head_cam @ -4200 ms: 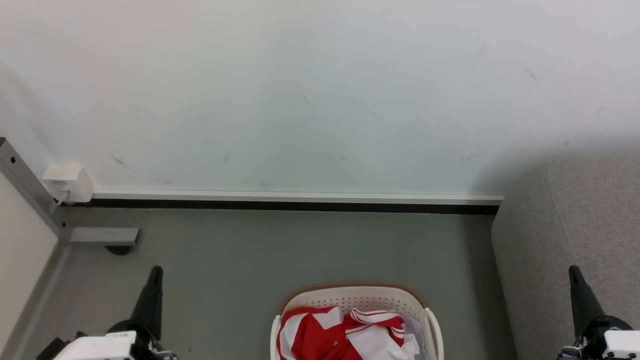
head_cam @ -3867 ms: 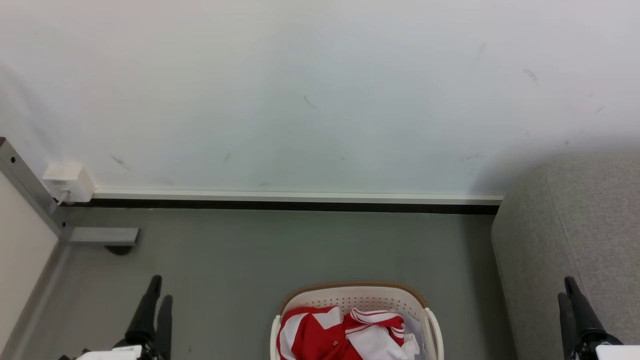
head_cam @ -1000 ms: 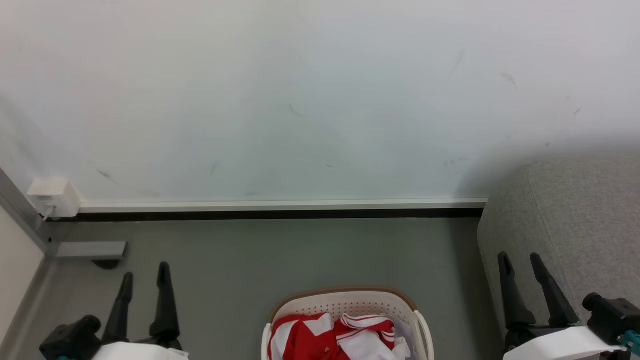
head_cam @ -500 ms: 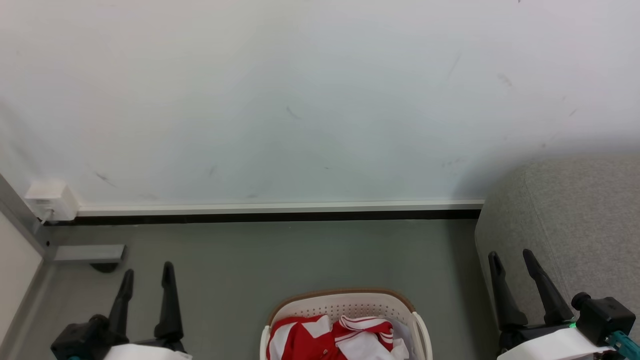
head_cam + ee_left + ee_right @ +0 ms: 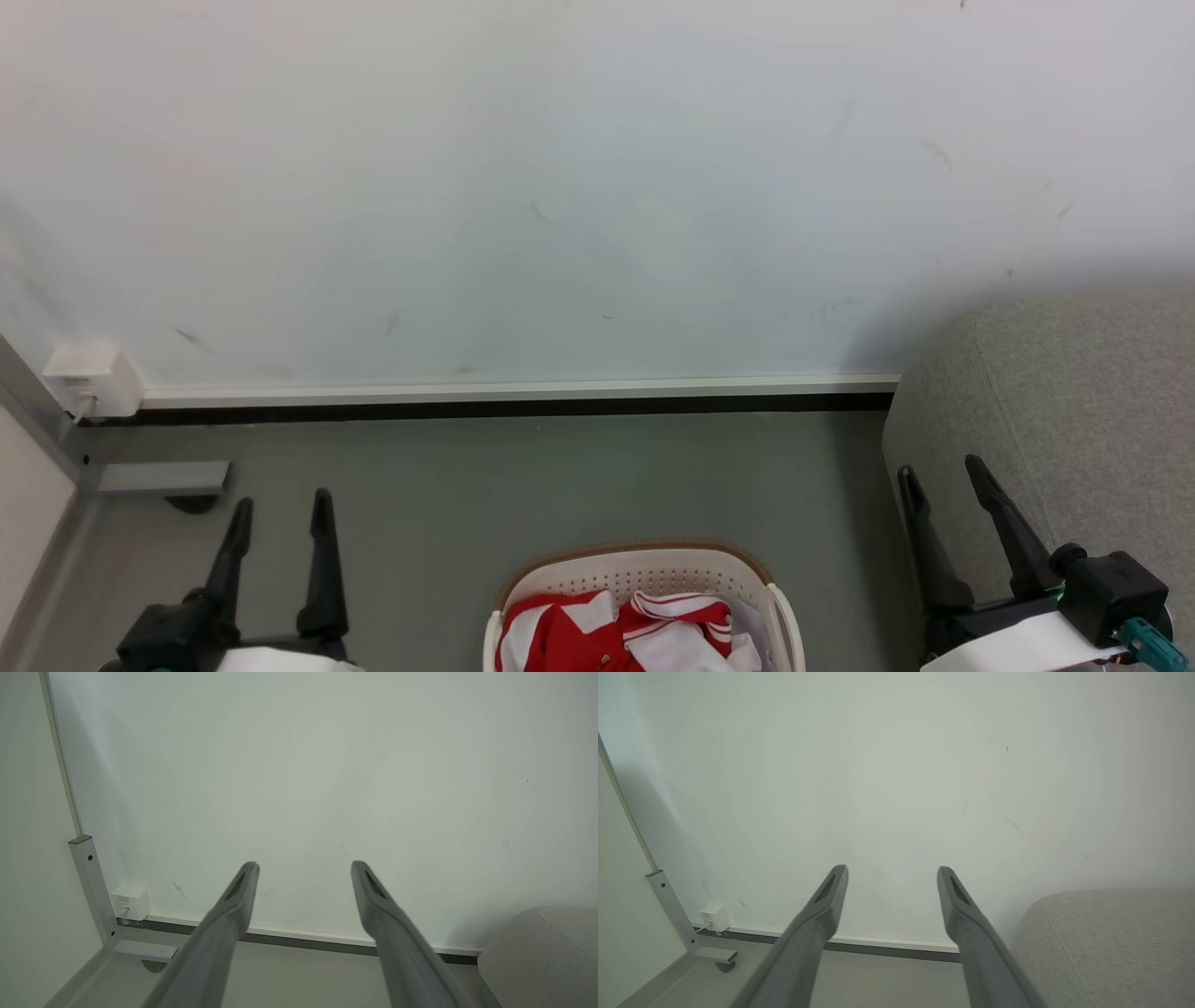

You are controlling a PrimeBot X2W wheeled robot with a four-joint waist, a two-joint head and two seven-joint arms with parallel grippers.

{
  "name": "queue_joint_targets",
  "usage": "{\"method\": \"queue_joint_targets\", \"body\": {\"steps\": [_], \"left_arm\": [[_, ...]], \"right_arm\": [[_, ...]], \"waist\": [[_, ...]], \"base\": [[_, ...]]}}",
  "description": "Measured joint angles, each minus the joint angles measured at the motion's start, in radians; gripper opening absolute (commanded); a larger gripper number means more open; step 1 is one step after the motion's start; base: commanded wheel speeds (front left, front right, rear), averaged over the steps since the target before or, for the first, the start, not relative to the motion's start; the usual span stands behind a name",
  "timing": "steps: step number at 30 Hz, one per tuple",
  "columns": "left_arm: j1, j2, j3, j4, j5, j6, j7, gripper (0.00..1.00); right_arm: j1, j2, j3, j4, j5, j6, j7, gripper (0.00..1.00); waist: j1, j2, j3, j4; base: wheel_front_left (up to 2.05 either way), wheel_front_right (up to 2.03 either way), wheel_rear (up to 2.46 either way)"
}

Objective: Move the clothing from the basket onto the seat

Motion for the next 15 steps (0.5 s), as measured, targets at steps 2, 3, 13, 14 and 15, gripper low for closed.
{"method": "queue_joint_targets", "body": {"steps": [2, 3, 13, 14, 15], "left_arm": [[0.0, 0.0, 0.0, 0.0, 0.013, 0.0, -0.002, 1.0], [0.0, 0.0, 0.0, 0.0, 0.018, 0.0, -0.003, 1.0], [0.001, 0.001, 0.001, 0.008, 0.063, 0.0, -0.017, 1.0], [0.001, 0.001, 0.002, 0.01, 0.063, -0.001, -0.017, 1.0], [0.001, 0.001, 0.003, 0.011, 0.063, -0.002, -0.017, 1.0]], "right_arm": [[-0.002, 0.0, 0.003, -0.001, -0.008, 0.0, -0.001, 1.0], [-0.003, -0.001, 0.005, -0.001, -0.014, 0.0, -0.002, 1.0], [-0.008, -0.002, 0.014, 0.002, -0.041, 0.0, -0.015, 1.0], [-0.008, -0.002, 0.014, 0.002, -0.041, 0.0, -0.015, 1.0], [-0.008, -0.001, 0.014, 0.003, -0.041, 0.0, -0.015, 1.0]], "waist": [[0.0, 0.0, 0.0, -0.001], [0.0, 0.0001, 0.0, -0.001], [0.0, 0.0001, 0.003, -0.003], [0.0, 0.0, 0.003, -0.004], [0.0, 0.0, 0.004, -0.004]], "base": [[0.0, 0.0, 0.0], [0.0, 0.0, 0.0], [0.0, 0.0, 0.0], [0.0, 0.0, 0.0], [0.0, 0.0, 0.0]]}}
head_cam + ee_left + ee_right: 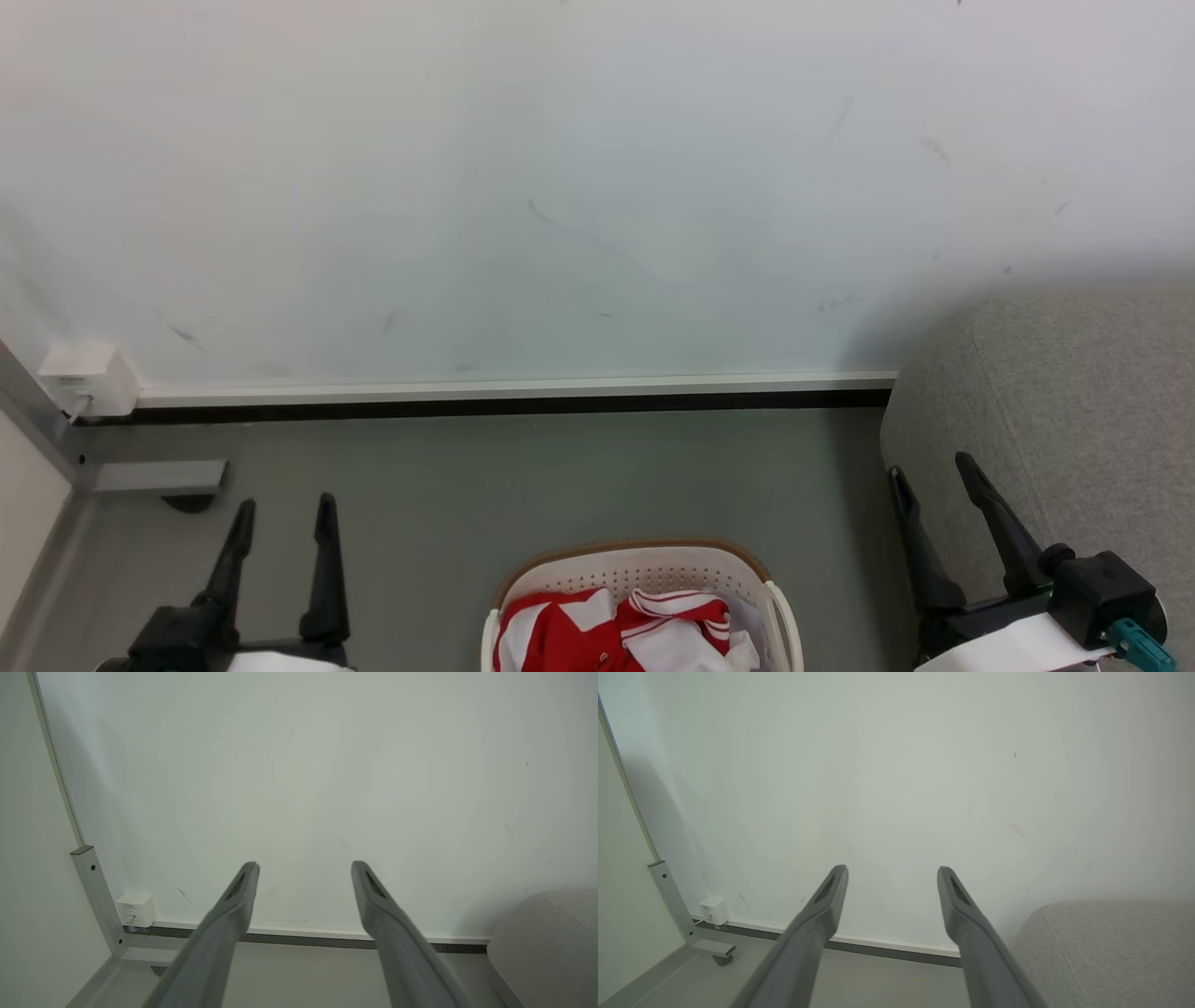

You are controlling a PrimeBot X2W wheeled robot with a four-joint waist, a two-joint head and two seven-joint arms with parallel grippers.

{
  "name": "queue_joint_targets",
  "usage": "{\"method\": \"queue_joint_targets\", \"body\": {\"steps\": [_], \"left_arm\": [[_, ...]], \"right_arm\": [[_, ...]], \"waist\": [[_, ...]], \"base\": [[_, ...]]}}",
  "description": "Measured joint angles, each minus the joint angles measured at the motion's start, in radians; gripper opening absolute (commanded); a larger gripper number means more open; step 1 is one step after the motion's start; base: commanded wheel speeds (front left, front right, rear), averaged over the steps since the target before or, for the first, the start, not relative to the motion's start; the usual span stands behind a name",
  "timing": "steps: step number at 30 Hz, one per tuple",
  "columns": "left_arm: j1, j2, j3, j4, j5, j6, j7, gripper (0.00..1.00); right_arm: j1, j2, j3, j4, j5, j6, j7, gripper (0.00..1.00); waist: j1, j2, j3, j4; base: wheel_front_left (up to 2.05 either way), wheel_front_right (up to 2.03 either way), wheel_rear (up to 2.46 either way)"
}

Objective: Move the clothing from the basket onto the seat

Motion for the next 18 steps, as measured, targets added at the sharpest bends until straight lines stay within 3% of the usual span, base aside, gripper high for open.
{"method": "queue_joint_targets", "body": {"steps": [18], "left_arm": [[-0.004, 0.0, 0.006, 0.002, -0.007, -0.003, 0.0, 1.0]], "right_arm": [[-0.012, 0.003, 0.0, 0.0, 0.002, 0.0, 0.0, 1.0]], "waist": [[0.0, 0.0, 0.024, -0.013]], "base": [[0.0, 0.0, 0.0]]}}
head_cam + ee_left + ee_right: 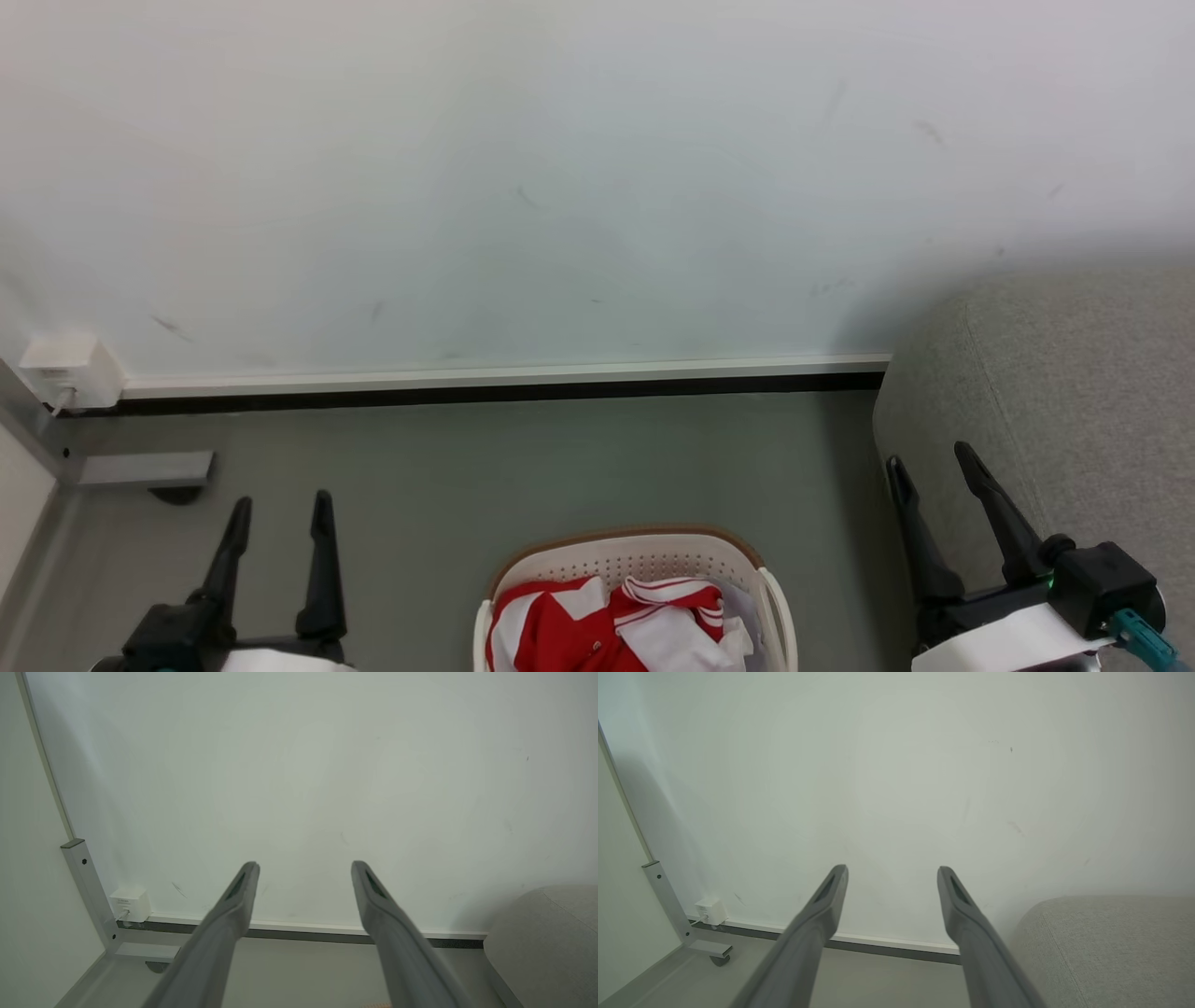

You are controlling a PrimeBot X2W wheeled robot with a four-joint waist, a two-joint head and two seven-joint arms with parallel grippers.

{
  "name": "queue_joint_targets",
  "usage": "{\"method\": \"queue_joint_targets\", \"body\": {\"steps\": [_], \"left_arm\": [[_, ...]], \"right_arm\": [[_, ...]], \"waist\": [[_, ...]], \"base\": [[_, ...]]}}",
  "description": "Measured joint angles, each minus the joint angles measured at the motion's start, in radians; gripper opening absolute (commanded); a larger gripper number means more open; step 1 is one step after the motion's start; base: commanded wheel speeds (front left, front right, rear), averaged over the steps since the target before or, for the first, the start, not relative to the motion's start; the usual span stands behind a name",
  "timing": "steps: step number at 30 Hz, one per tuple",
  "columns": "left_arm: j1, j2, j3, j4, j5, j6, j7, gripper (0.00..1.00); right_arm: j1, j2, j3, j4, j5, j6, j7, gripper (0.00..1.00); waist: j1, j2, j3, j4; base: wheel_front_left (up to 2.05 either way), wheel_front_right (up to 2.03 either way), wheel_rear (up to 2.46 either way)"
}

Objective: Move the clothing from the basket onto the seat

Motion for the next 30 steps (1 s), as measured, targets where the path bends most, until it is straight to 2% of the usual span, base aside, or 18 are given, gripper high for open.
{"method": "queue_joint_targets", "body": {"steps": [8, 22, 30], "left_arm": [[-0.015, 0.0, 0.003, -0.006, -0.008, -0.009, 0.0, 1.0], [-0.127, 0.0, -0.001, -0.01, -0.013, -0.03, 0.0, 1.0], [-0.213, 0.001, -0.015, 0.088, -0.009, -0.067, 0.0, 1.0]], "right_arm": [[-0.028, 0.002, -0.001, -0.015, 0.001, 0.0, 0.0, 1.0], [-0.128, -0.002, -0.033, -0.068, 0.001, 0.0, 0.0, 1.0], [-0.169, -0.003, -0.06, -0.093, 0.004, 0.0, 0.0, 1.0]], "waist": [[0.0, 0.0, 0.036, -0.024], [0.0001, 0.0, 0.19, -0.076], [0.0002, 0.0, 0.294, -0.111]], "base": [[0.0, 0.0, 0.0], [0.0, 0.0, 0.0], [0.0, 0.0, 0.0]]}}
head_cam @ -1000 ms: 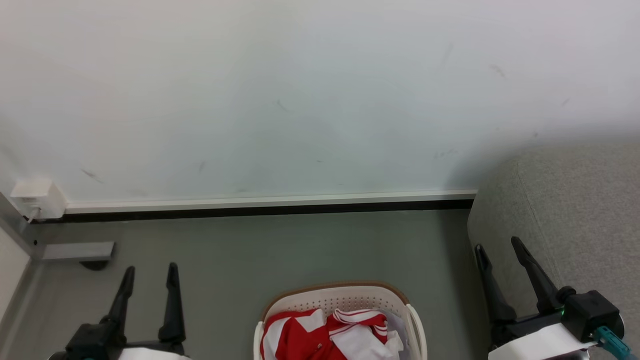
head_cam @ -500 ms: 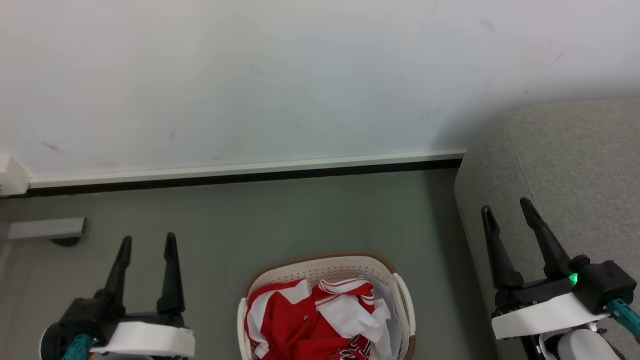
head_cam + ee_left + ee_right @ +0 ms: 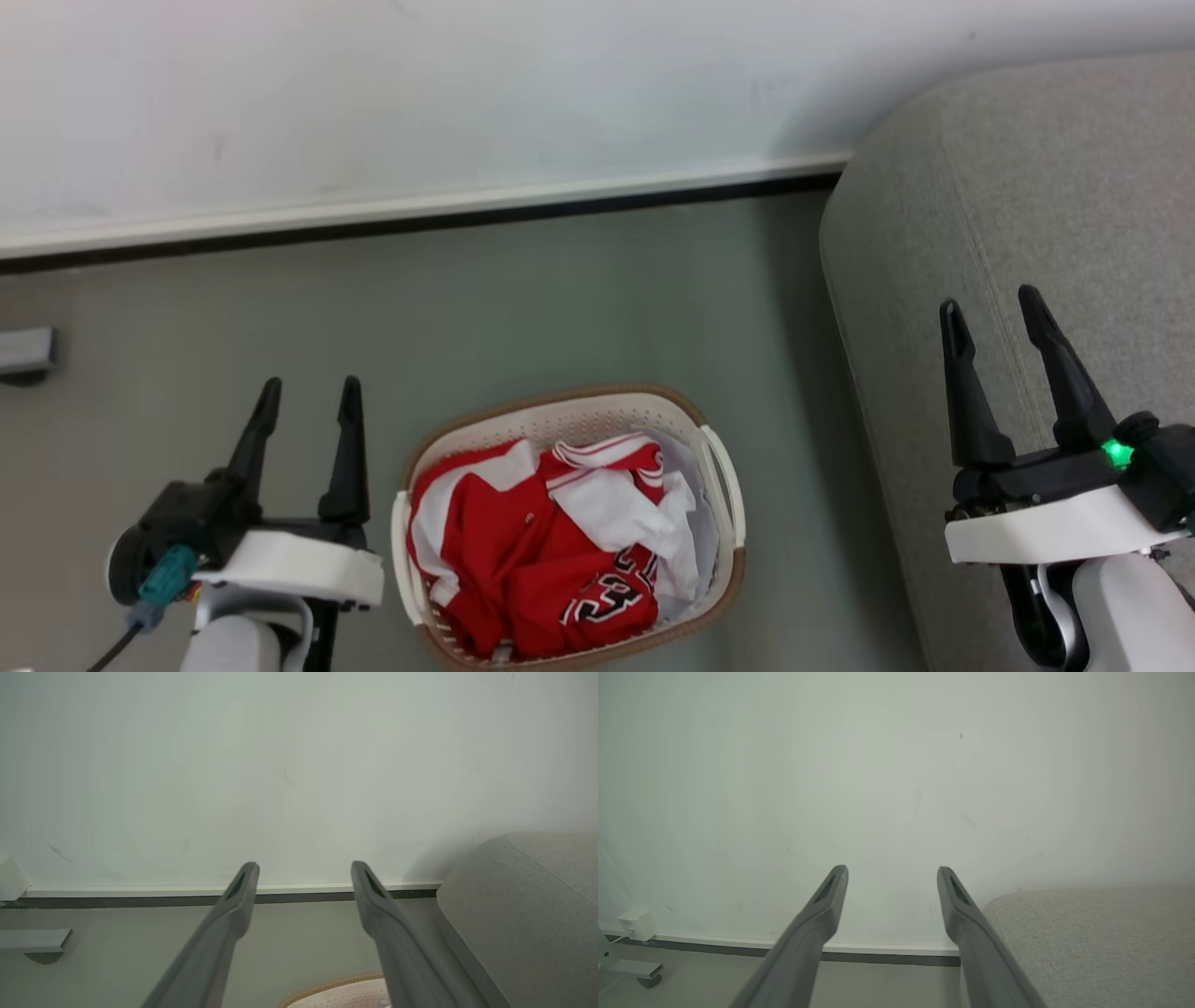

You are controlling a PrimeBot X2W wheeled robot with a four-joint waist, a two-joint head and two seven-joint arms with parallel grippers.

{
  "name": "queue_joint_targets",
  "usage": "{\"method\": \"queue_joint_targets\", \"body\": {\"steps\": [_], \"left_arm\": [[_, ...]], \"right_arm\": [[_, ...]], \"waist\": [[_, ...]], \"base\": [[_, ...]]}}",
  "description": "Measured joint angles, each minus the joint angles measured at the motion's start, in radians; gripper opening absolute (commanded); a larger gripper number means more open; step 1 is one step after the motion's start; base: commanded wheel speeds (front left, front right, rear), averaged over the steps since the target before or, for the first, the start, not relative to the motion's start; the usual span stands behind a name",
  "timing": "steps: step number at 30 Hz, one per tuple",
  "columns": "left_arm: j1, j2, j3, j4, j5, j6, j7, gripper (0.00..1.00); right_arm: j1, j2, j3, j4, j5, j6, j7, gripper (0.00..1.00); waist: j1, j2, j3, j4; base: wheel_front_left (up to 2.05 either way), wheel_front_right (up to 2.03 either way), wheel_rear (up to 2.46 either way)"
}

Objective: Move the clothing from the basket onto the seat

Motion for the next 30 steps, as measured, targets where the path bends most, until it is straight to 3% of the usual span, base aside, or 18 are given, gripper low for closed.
{"method": "queue_joint_targets", "body": {"steps": [14, 30], "left_arm": [[-0.18, 0.035, -0.066, 0.325, 0.019, -0.027, 0.005, 1.0], [-0.482, 0.073, -0.286, 0.723, 0.078, -0.036, 0.176, 1.0]], "right_arm": [[-0.069, 0.011, 0.0, -0.031, 0.001, 0.0, 0.0, 1.0], [-0.144, 0.033, 0.011, -0.054, 0.001, 0.0, 0.0, 1.0]], "waist": [[0.0, 0.0, 0.147, -0.06], [0.0, 0.0, 0.309, -0.129]], "base": [[0.0, 0.0, 0.0], [0.0, 0.0, 0.0]]}}
